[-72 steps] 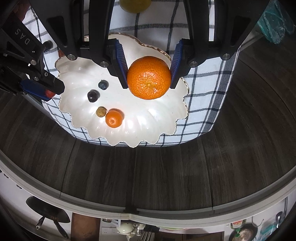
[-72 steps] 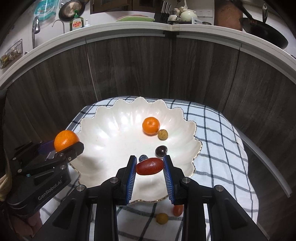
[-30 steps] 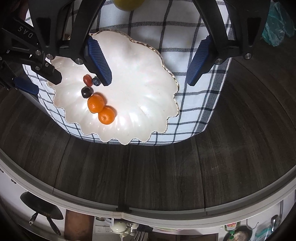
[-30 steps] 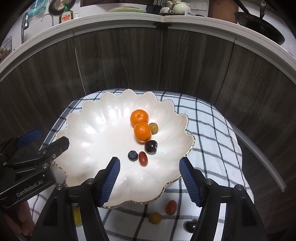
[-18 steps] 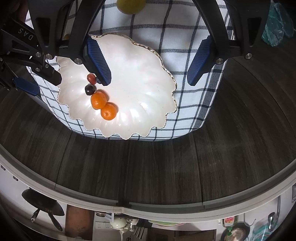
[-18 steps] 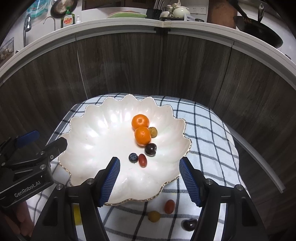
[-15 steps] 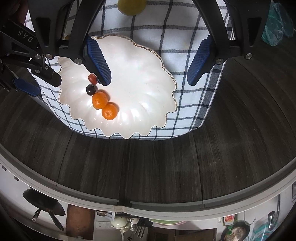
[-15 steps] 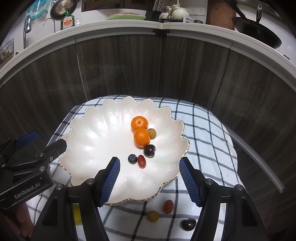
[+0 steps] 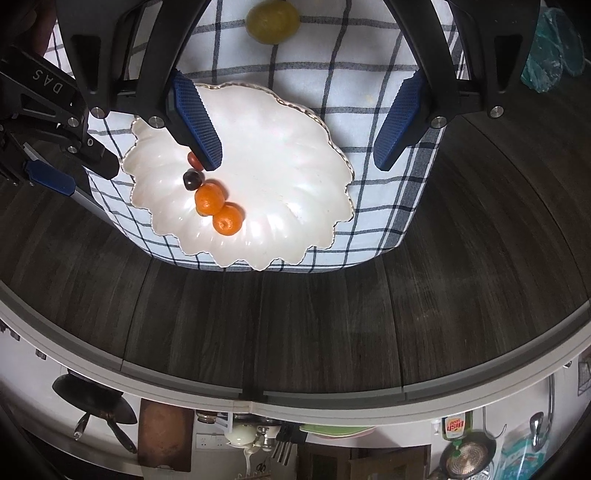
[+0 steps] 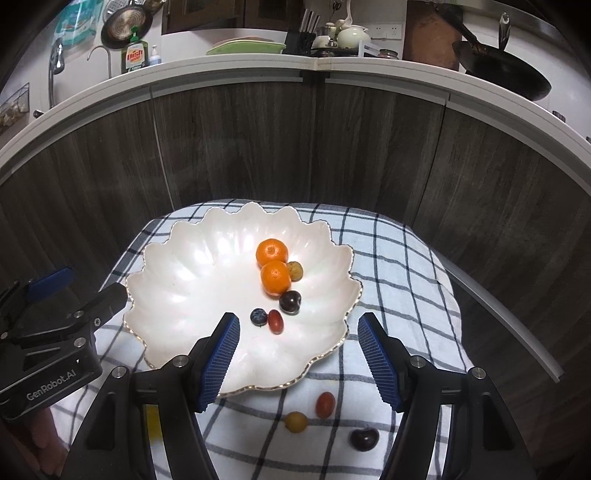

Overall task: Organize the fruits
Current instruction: 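Withdraw both grippers from the bowl toward the remaining fruits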

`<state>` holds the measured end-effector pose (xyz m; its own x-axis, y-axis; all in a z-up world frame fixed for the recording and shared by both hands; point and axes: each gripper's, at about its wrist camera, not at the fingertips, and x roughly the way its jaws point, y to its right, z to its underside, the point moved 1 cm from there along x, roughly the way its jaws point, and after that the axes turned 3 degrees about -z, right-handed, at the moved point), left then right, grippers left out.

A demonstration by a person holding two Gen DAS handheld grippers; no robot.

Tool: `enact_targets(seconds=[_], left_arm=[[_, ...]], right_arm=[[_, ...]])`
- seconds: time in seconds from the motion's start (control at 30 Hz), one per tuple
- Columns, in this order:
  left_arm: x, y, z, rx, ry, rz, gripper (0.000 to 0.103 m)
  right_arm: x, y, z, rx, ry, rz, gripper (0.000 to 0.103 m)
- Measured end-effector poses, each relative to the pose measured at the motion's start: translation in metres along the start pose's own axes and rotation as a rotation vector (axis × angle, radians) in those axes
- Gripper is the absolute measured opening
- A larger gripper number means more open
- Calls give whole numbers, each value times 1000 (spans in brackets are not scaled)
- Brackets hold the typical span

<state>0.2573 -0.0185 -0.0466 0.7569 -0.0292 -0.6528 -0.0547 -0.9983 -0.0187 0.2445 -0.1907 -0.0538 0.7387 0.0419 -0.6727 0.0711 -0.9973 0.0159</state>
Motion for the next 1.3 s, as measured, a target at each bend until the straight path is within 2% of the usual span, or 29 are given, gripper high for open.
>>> enact_targets(seconds=[0.6,1.3], left_arm=[[-26,16,19,31,17,10,84],[-40,28,50,38,10,31,84]], right_arm=[[-26,14,22,19,16,15,67],[-41,22,53,37,14,14,67]])
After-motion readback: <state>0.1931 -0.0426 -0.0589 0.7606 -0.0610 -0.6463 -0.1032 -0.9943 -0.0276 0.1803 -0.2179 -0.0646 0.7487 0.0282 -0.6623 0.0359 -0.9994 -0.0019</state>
